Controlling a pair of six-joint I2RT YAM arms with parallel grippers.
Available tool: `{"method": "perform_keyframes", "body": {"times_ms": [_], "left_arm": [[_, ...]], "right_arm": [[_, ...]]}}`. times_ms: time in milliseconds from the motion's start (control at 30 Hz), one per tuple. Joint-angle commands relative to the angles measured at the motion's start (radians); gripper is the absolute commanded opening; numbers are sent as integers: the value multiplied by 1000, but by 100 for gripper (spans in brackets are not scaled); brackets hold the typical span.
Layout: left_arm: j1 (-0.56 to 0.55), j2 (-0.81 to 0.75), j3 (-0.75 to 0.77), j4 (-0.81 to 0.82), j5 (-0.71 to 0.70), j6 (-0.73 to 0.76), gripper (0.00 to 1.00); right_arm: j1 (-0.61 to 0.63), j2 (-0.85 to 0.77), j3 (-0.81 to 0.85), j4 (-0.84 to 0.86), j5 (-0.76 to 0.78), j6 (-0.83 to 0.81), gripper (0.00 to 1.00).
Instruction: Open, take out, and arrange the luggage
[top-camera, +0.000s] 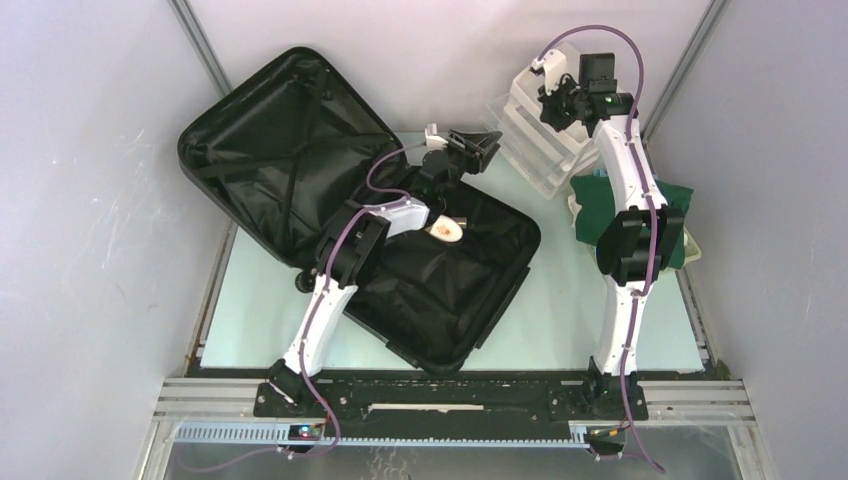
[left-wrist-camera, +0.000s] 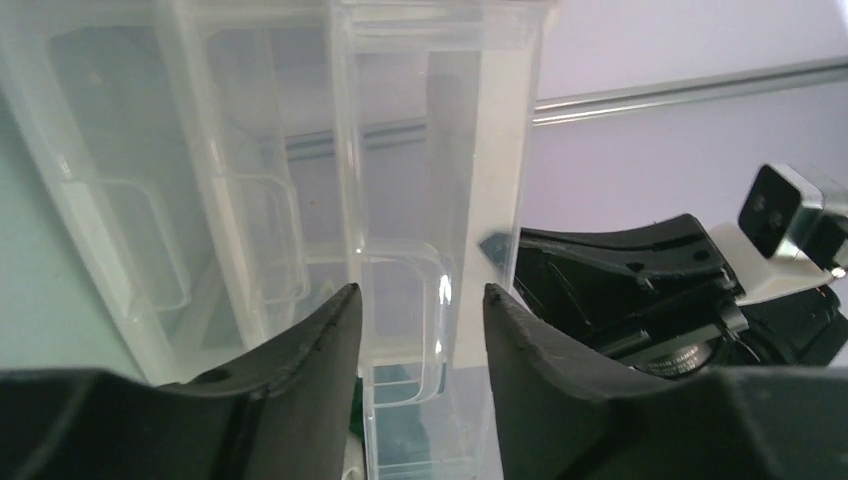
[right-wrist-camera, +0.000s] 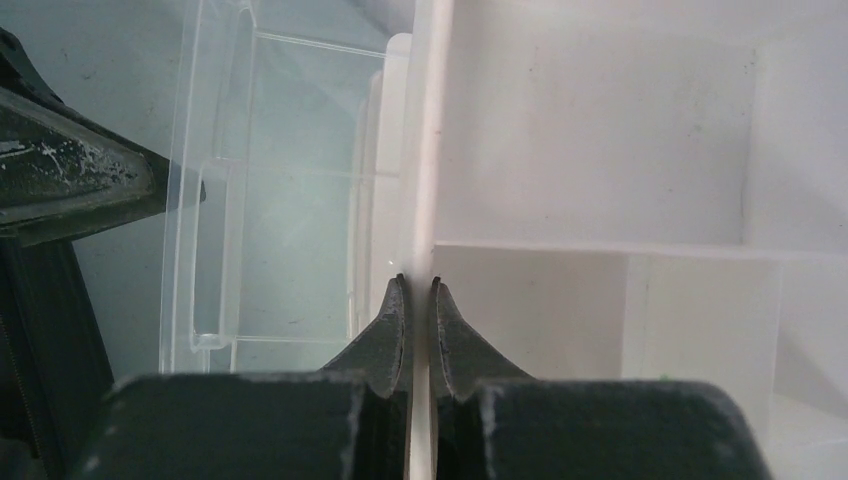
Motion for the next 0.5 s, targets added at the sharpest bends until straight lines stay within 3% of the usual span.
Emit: {"method": "perform_keyframes", "body": {"times_ms": [0,267,467], "left_arm": [[9,-139,-39,-125,22,26,58],[24,-326,-190,-255,35,202,65],[32,-484,-304,-295,78,352,65]], "right_arm": [[-23,-26,5,27,64,-56,8],[-9,-20,39,-21,3,-46,30],[13,-31,49,-54,-42,-46,39]]}}
